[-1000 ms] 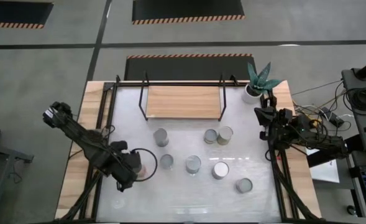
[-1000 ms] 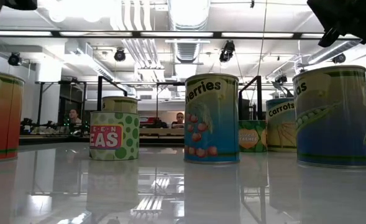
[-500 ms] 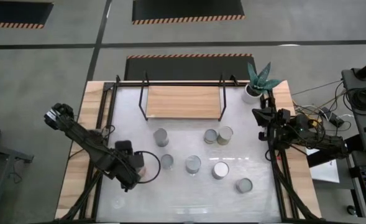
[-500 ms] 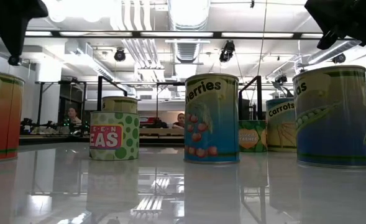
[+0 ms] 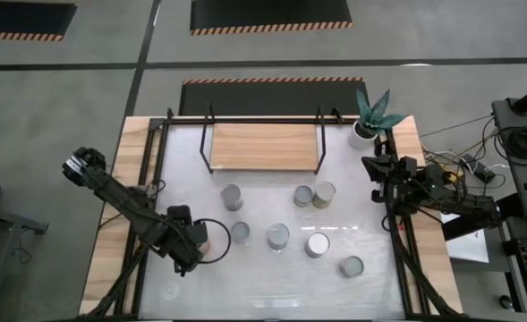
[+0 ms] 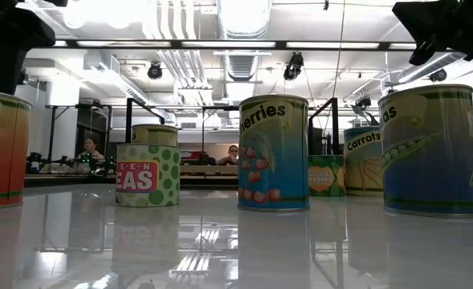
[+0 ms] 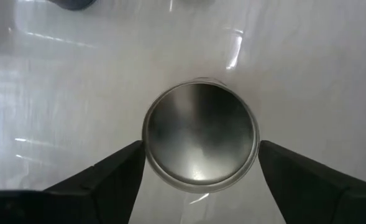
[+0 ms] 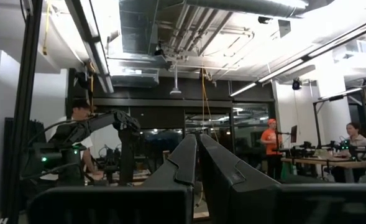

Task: Pick and place cans onto a shelf
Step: Put the canned pineapple on the shelf

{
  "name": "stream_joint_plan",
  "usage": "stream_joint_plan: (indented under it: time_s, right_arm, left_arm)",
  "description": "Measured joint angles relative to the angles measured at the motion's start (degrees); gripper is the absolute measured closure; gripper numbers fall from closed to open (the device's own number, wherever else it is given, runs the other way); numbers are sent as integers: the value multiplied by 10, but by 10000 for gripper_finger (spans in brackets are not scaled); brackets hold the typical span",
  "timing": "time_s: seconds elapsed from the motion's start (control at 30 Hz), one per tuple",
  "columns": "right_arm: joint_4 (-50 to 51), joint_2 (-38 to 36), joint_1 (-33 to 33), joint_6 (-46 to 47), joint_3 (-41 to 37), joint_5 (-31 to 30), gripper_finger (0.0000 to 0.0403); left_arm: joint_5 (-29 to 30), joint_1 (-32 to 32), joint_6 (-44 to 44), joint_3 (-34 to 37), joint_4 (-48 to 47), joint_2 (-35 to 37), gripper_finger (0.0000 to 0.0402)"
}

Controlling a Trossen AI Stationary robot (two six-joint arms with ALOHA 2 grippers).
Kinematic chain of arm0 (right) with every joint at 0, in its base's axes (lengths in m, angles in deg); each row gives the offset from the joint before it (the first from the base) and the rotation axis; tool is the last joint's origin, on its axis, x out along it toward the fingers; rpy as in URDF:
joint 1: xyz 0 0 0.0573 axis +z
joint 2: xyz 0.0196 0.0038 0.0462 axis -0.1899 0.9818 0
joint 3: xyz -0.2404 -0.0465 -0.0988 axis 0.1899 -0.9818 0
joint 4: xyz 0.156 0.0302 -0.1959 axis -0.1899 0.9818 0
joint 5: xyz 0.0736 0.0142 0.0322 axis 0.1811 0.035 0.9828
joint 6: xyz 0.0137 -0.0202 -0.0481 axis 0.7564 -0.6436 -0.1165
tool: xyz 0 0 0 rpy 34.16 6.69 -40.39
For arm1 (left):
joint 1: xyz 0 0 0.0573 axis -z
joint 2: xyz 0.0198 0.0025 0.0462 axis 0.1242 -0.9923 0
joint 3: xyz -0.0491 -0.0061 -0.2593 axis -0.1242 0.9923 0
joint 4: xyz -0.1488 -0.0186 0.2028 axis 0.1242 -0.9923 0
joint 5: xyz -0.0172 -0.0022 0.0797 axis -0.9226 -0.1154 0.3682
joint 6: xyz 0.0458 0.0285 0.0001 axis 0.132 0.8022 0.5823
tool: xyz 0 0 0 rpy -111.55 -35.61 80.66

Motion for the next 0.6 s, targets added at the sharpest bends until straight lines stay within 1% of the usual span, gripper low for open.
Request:
stream_joint_plan:
  time_s: [0.37,0.6]
  right_arm:
    - [1,0,0,0,0,0,394]
    - [1,0,0,0,0,0,394]
  left_arm:
    - [-11,2,7,-7,10,0,125]
    - [-15,2,-7,-8,-2,0,125]
